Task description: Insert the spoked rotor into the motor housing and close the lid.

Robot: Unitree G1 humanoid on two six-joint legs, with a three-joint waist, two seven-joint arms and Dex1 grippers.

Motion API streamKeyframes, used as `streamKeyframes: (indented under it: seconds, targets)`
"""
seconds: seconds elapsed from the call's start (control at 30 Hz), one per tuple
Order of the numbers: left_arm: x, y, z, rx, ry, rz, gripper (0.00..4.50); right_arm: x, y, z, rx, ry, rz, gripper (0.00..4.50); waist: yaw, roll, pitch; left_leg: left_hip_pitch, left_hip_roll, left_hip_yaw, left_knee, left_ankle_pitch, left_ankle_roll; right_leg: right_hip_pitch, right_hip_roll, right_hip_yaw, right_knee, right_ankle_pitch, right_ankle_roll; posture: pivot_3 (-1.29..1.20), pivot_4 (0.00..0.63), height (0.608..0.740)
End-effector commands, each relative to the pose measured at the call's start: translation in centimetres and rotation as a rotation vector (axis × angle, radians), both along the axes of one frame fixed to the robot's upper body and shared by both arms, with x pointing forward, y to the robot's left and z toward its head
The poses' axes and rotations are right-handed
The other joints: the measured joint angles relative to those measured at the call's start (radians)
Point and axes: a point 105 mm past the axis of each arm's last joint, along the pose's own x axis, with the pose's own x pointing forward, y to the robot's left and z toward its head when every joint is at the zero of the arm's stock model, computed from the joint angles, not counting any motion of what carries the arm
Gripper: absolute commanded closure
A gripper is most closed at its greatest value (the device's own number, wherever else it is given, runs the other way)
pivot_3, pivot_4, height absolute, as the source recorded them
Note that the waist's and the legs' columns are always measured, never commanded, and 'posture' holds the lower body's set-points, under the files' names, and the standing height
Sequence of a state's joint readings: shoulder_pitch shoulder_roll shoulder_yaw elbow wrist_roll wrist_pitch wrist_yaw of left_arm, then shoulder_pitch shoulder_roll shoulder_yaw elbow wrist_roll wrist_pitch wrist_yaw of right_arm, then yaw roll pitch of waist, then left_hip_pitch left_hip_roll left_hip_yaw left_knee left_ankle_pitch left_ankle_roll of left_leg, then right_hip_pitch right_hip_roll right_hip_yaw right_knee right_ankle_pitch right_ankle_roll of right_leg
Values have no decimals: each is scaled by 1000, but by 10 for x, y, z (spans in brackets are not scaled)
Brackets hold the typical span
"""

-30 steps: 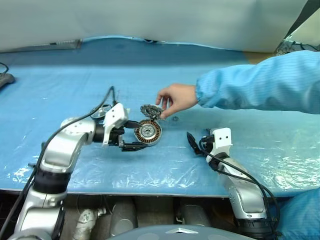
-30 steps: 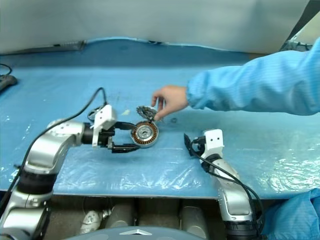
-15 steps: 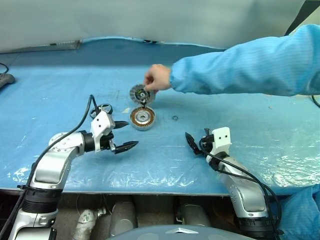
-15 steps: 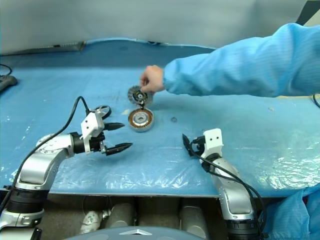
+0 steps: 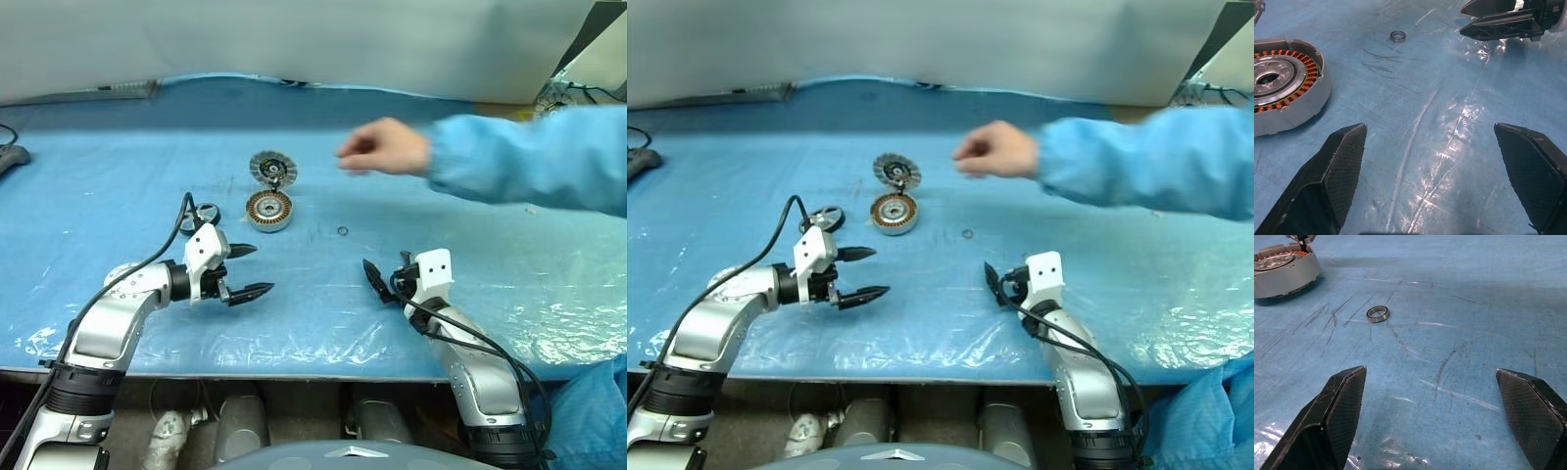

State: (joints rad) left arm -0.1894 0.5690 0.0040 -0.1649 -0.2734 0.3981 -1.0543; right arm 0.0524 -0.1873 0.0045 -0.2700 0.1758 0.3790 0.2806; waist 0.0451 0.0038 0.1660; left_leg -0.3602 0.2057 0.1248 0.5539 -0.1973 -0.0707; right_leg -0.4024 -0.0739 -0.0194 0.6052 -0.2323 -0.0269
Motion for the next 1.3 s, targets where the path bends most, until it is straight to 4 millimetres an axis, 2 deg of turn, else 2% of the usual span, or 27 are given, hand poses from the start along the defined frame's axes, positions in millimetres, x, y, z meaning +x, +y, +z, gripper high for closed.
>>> streamKeyframes:
  seconds: [0.03, 0.13, 0.23, 0.43, 0.6, 0.77, 0.93, 1.3]
  targets:
    - [2, -1, 9, -7, -44, -8, 40, 1, 3, 12, 6, -46, 11, 0, 0, 0, 0, 0, 0, 0, 0, 0, 0, 0, 0, 0, 0, 0, 0, 0, 150, 740]
    - [5, -2, 11, -24, -59, 7, 40, 1, 5, 14, -9, -51, 25, 0, 0, 0, 0, 0, 0, 0, 0, 0, 0, 0, 0, 0, 0, 0, 0, 0, 150, 740]
    - [10, -2, 15, -50, -88, 40, 40, 6, 12, 26, -36, -74, 67, 0, 0, 0, 0, 0, 0, 0, 1, 0, 0, 0, 0, 0, 0, 0, 0, 0, 150, 740]
    - [17, 4, 21, -114, -137, 133, 40, 29, 36, 74, -223, -124, 210, 0, -4, 0, 0, 0, 0, 0, 5, 0, 0, 0, 0, 1, 3, 1, 0, 0, 150, 740]
    - [14, 9, 18, -162, -146, 192, 40, 47, 62, 96, -332, -52, 397, 0, -4, 0, 0, 1, 0, 0, 7, 0, 0, 1, 0, 1, 3, 2, 2, 0, 150, 740]
    - [10, 12, 13, -255, -133, 255, 40, 61, 92, 102, -407, 45, 535, 0, -3, 0, 0, 0, 1, 0, 7, 0, 0, 0, 1, 1, 4, 2, 2, 0, 150, 740]
    - [2, 15, -1, -275, -115, 304, 40, 69, 129, 102, -522, 86, 727, 0, -3, 0, 0, -2, 1, 0, 8, 0, 0, -1, 0, 0, 4, 1, 0, 0, 150, 740]
    - [-4, 4, 7, -298, -168, 401, 40, 100, 173, 107, -675, 11, 846, 0, -3, 0, 0, -6, 2, 0, 13, 0, 0, -5, 0, 0, 10, 1, -1, 0, 150, 740]
